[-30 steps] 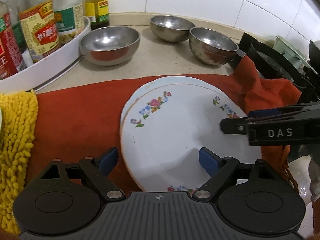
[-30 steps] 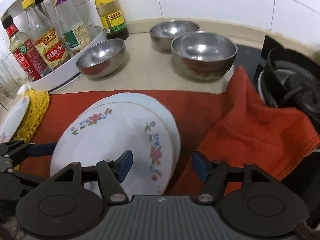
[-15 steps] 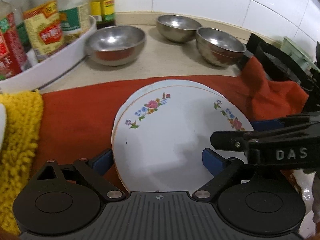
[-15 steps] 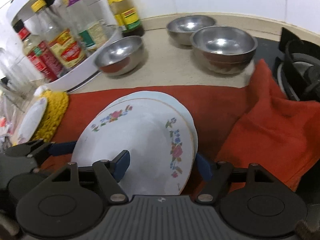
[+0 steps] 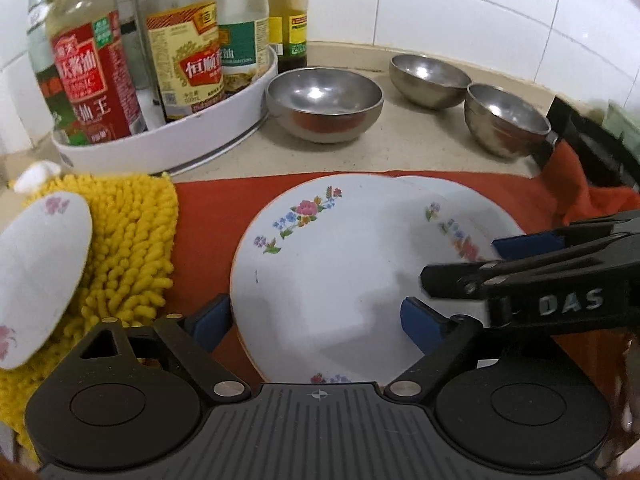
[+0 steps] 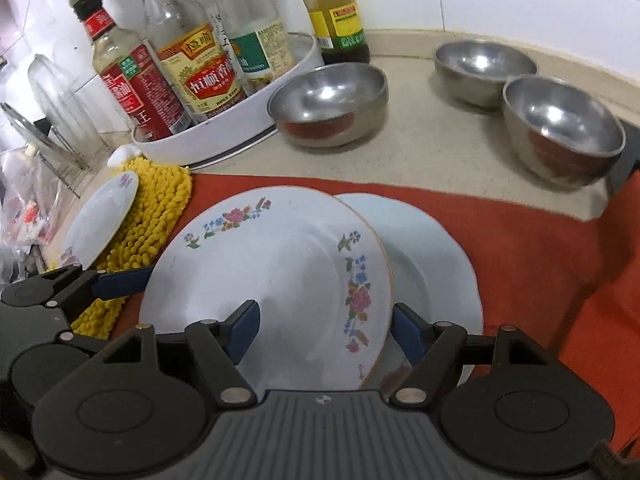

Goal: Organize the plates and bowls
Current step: 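Lower the floral-rim plate onto the pink-flower plate with both grippers, then open both grippers and release the floral-rim plate on the stack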

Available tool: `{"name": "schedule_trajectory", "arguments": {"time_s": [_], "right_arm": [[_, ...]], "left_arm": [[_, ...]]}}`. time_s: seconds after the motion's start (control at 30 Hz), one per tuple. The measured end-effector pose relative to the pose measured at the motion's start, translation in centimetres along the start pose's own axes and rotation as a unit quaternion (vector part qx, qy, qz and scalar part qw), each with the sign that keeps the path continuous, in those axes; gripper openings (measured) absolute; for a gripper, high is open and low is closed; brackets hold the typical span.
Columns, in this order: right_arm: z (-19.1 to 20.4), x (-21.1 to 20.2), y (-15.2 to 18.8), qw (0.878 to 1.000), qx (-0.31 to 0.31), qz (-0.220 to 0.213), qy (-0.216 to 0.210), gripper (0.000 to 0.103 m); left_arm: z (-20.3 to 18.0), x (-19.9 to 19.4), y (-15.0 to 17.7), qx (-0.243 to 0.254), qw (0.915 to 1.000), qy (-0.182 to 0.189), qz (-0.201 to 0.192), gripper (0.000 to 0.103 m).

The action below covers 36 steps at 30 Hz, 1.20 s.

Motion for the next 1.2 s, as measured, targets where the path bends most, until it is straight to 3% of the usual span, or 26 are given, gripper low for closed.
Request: {"name": "schedule_trajectory", "arguments": {"time_s": [0.2,0.3,0.4,0.53,0.7,1.2], "right_arm": [[-2.1,-2.5,-1.1,0.997,-0.021,-0.038,0.060,0.068],[-3.8,-2.7,-0.6,0.996,0.000,-0.032,0.087,0.068],[-5.4,-2.5,0.2,0.995,0.019,-0.018,0.100,0.068],[-6.0,-1.5,1.5,0.996,0.055,0.010,0.074,0.070],[-4.7,-1.2,1.5,0.998,0.051,0.004,0.033,0.070],[-3.8,-0.5,1.5,0.999,0.019,0.008,0.043,0.071]], "left_arm": [[-2.1,0.4,0.1,0.012,0.9994,0.031,0.010,0.092],[-3.5,0.7,0.4,0.033,0.9982,0.049,0.014,0.091],[-4.5,0.8,0.6,0.057,0.9973,0.044,0.012,0.094],[-4.6,1.0,0.5,0.062,0.9972,0.039,0.012,0.094],[-4.8,1.2,0.6,0.070,0.9969,0.034,0.013,0.094],[-5.0,1.2,0.6,0.083,0.9961,0.029,0.004,0.095]]}}
Point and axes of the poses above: each gripper's, at about its wrist camera, not at the fingertips, and x roughly the way its jaws point, z to its left, y to its underside, the point moved 8 cm from there along x, roughly the way its jaws point, and after that the axes turned 6 degrees about -z, right-handed, at the moved point
